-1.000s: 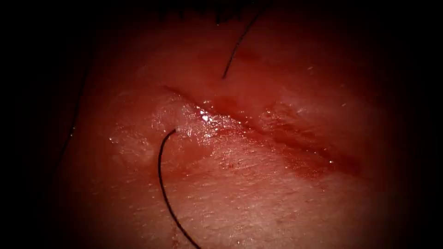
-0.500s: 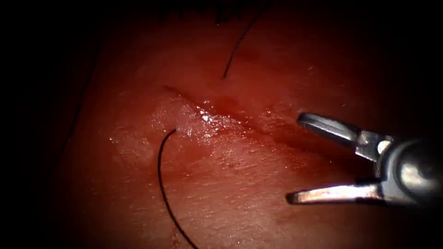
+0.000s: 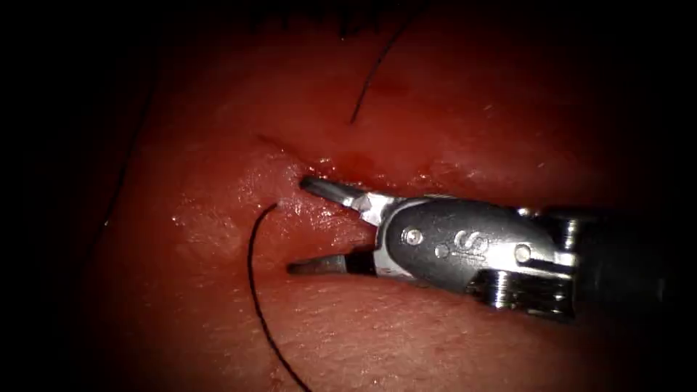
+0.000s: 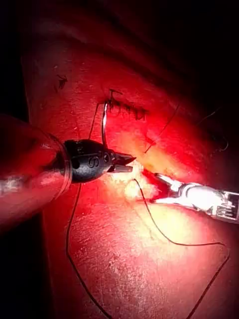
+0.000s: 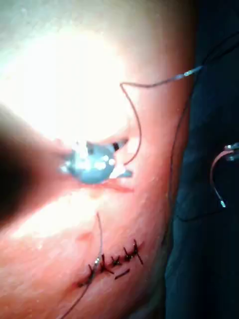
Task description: Wound Closure
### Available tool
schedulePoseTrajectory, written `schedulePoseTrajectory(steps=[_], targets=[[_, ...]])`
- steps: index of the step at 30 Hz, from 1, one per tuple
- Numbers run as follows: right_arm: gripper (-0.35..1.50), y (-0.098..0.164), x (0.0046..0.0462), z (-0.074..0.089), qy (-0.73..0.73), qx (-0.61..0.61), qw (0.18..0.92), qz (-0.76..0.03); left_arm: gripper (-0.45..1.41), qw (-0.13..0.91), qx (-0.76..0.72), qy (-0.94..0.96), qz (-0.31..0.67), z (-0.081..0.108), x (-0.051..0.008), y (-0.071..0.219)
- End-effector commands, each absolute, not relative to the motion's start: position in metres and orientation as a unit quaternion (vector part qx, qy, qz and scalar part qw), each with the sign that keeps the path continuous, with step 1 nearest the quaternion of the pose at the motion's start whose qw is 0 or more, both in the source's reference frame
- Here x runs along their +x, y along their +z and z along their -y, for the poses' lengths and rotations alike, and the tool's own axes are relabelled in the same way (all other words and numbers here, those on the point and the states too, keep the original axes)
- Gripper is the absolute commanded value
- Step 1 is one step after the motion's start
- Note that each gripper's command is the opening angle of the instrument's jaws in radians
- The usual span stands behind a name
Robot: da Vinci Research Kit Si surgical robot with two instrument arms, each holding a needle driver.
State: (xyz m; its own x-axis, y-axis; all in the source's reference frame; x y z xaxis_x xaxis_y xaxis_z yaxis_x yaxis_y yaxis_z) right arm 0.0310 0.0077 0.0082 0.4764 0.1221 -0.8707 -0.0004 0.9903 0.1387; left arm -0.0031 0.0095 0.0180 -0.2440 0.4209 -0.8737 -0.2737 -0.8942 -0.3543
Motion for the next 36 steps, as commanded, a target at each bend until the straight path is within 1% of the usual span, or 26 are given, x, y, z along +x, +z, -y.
schedulePoseTrajectory(steps=[1, 13, 21, 25, 26, 27, 29, 30, 31, 36], targets=[[1.04, 0.0096, 0.0319, -0.0074, 0.028, 0.06, 0.86, -0.505, -0.45, 0.22, -0.574, 0.786, 0.065, -0.0094, -0.0037, 0.0186], [0.98, 0.0116, 0.0326, -0.0079, 0.012, 0.04, 0.873, -0.486, -0.45, 0.22, -0.573, 0.787, 0.065, -0.0093, -0.004, 0.0187], [0.94, 0.015, 0.0333, -0.0062, 0.013, 0.071, 0.904, -0.421, -0.45, 0.22, -0.573, 0.787, 0.065, -0.0093, -0.004, 0.0187], [0.91, 0.0165, 0.033, -0.0054, 0.011, 0.077, 0.909, -0.408, -0.45, 0.22, -0.573, 0.787, 0.065, -0.0093, -0.004, 0.0187], [0.84, 0.0166, 0.0328, -0.0053, 0.01, 0.076, 0.909, -0.409, -0.45, 0.219, -0.572, 0.788, 0.065, -0.0093, -0.004, 0.0187], [0.84, 0.0166, 0.0328, -0.0053, 0.01, 0.076, 0.909, -0.409, -0.45, 0.219, -0.572, 0.788, 0.065, -0.0093, -0.004, 0.0187], [0.49, 0.0164, 0.0325, -0.0053, 0.01, 0.077, 0.909, -0.411, -0.45, 0.219, -0.572, 0.788, 0.065, -0.0093, -0.004, 0.0187], [-0.23, 0.0157, 0.0319, -0.0055, 0.012, 0.076, 0.906, -0.416, -0.45, 0.219, -0.572, 0.788, 0.065, -0.0093, -0.004, 0.0187], [-0.35, 0.0153, 0.0316, -0.0056, 0.014, 0.073, 0.906, -0.417, -0.45, 0.219, -0.572, 0.788, 0.065, -0.0093, -0.004, 0.0186], [-0.35, 0.0133, 0.0305, -0.0066, 0.036, 0.05, 0.907, -0.416, -0.45, 0.219, -0.572, 0.788, 0.065, -0.0093, -0.004, 0.0187]])
